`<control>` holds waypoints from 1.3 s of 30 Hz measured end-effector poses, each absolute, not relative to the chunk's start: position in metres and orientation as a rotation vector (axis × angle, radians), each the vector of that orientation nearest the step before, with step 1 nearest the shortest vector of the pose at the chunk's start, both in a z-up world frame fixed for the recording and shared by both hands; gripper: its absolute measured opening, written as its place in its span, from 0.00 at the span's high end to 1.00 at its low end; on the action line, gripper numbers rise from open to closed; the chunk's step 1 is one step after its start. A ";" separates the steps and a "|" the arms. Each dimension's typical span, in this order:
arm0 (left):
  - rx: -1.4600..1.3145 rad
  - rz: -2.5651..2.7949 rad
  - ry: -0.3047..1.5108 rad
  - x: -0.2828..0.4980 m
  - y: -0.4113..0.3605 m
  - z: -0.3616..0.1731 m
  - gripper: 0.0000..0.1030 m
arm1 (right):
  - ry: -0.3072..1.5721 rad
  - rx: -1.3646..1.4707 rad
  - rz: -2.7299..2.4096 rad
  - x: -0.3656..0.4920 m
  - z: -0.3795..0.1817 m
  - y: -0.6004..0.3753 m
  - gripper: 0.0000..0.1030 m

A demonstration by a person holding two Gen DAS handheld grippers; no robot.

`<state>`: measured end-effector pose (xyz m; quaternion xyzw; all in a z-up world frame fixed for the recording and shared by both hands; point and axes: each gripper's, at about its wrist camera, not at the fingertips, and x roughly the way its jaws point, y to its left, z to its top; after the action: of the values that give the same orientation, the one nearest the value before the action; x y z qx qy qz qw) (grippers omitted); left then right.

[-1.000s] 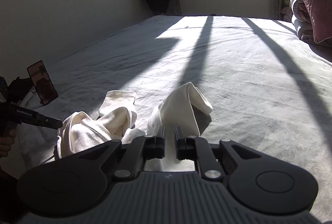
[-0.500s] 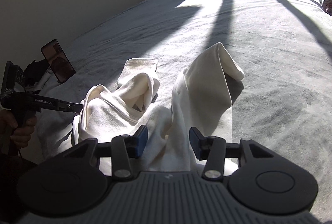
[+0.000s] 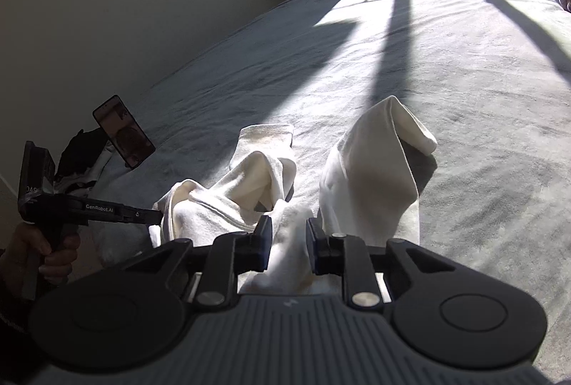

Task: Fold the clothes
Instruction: 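Hold the folded edge with the left gripper and lift it off the bed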

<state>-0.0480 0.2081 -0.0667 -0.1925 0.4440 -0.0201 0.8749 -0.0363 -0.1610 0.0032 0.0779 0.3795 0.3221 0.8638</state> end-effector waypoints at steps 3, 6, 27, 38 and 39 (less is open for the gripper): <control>-0.431 -0.059 0.944 -0.050 0.219 -0.074 0.92 | 0.837 0.227 0.691 -0.023 -0.009 -0.164 0.77; -0.464 -0.085 0.954 -0.052 0.227 -0.081 0.92 | 0.859 0.294 0.727 -0.010 -0.018 -0.165 0.73; -0.445 -0.119 0.859 -0.045 0.214 -0.073 0.93 | 0.785 0.109 0.715 -0.027 -0.014 -0.134 0.90; -0.251 -0.128 0.571 -0.060 0.144 0.061 0.93 | 0.429 0.086 0.447 -0.091 0.106 -0.192 0.92; -0.231 -0.130 0.551 -0.063 0.138 0.074 0.93 | 0.399 0.090 0.431 -0.097 0.117 -0.196 0.92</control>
<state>-0.0631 0.1379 0.0744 -0.1135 0.2713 -0.0639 0.9536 -0.0966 -0.1964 0.1168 0.0445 0.1968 0.2122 0.9562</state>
